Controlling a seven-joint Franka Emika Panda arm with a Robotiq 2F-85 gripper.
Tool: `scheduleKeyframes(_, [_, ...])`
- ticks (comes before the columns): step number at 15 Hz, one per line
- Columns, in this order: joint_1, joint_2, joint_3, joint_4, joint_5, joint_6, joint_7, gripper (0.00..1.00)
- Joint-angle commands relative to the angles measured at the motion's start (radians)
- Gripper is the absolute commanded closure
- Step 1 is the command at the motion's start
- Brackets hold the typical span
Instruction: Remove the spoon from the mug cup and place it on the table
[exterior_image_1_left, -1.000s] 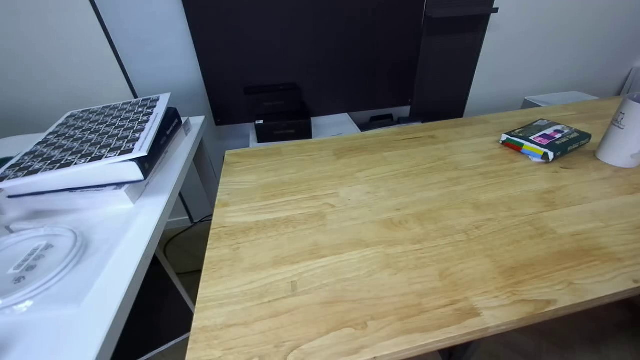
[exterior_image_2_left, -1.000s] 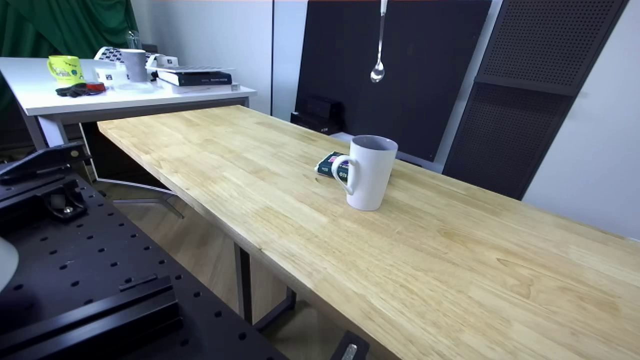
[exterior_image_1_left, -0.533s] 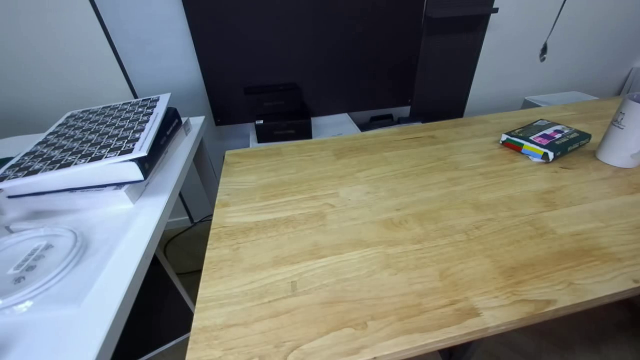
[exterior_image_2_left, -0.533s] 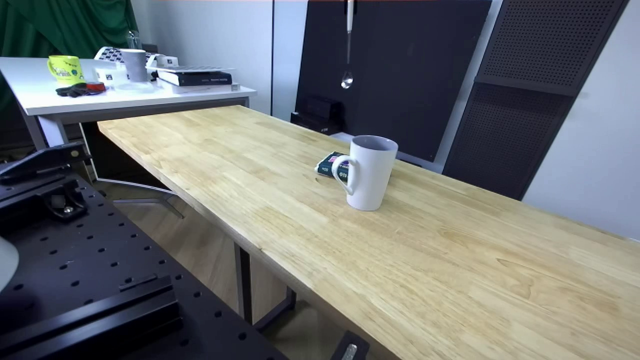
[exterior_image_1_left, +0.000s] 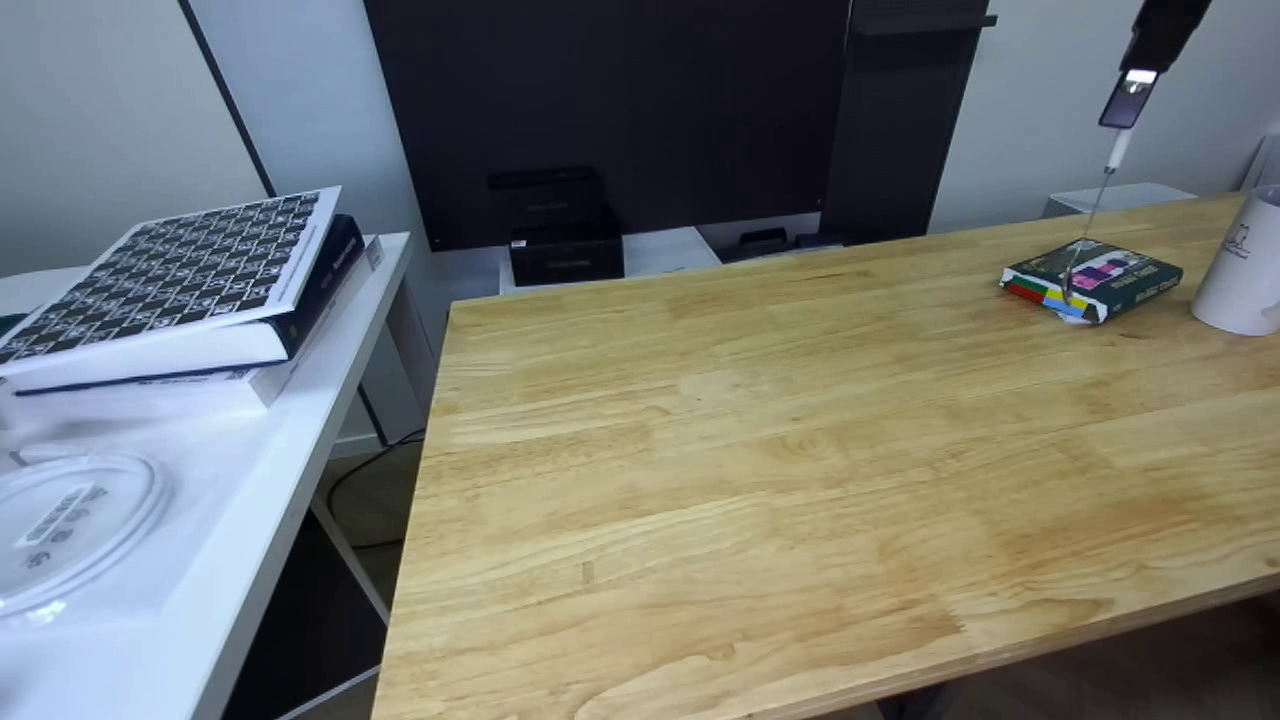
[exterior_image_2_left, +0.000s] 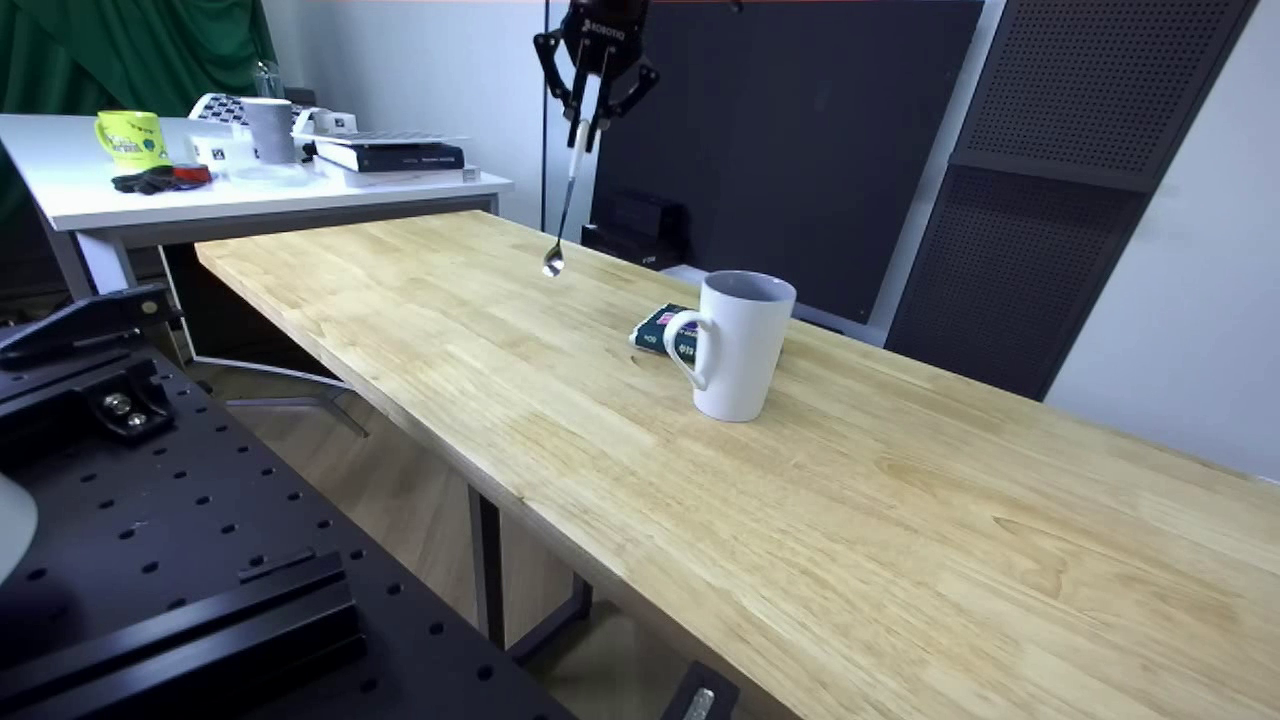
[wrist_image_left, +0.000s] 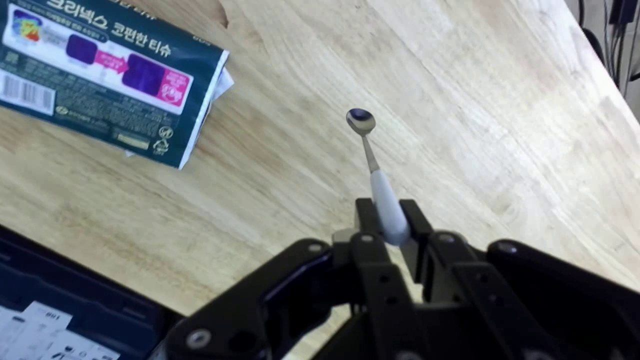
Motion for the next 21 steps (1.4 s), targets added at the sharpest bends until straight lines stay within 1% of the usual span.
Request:
scheduleKeyframes(1, [-0.021, 0.072, 0.002, 0.019, 0.0, -0.018, 0.001, 0.96])
scheduleKeyframes(7, [-0.035, 0.202, -0.012, 0.069, -0.05, -0.038, 0.048, 0.96])
scheduleKeyframes(11, [-0.026, 0.248, -0.02, 0.12, -0.076, -0.033, 0.091, 0.96])
scheduleKeyframes(15, [-0.007, 0.29, -0.03, 0.149, -0.12, 0.018, 0.176, 0.96])
scheduleKeyframes(21, [0.026, 0.38, -0.046, 0.144, -0.22, 0.193, 0.306, 0.96])
